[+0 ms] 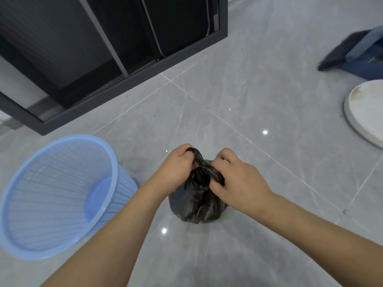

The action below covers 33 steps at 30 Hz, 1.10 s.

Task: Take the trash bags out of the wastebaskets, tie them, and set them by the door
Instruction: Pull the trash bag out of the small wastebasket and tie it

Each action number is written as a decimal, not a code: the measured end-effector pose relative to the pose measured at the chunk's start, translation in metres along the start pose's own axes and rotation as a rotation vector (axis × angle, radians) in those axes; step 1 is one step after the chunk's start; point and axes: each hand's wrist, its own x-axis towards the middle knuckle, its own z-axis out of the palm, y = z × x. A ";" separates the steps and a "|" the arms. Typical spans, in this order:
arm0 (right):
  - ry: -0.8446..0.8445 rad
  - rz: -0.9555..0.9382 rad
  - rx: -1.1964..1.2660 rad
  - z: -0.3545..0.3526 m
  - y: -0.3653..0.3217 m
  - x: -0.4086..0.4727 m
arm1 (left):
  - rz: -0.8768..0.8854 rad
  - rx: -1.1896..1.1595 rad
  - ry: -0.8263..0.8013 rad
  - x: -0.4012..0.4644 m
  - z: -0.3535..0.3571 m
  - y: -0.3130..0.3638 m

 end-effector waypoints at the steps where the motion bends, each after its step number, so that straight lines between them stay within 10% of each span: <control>1: 0.050 -0.050 -0.089 0.002 0.003 -0.002 | -0.012 0.008 -0.008 0.000 0.002 -0.001; 9: 0.009 -0.188 -0.118 0.002 0.017 -0.001 | -0.142 -0.003 -0.070 -0.003 0.003 -0.001; 14: -0.354 0.398 0.720 -0.010 0.019 0.009 | -0.103 0.039 -0.286 -0.017 -0.010 -0.017; 21: -0.594 0.552 1.194 -0.015 0.016 0.016 | 0.425 0.830 0.147 -0.019 0.002 -0.026; 33: -0.508 0.723 1.238 -0.009 0.034 0.009 | 0.479 0.809 0.197 -0.007 0.009 -0.034</control>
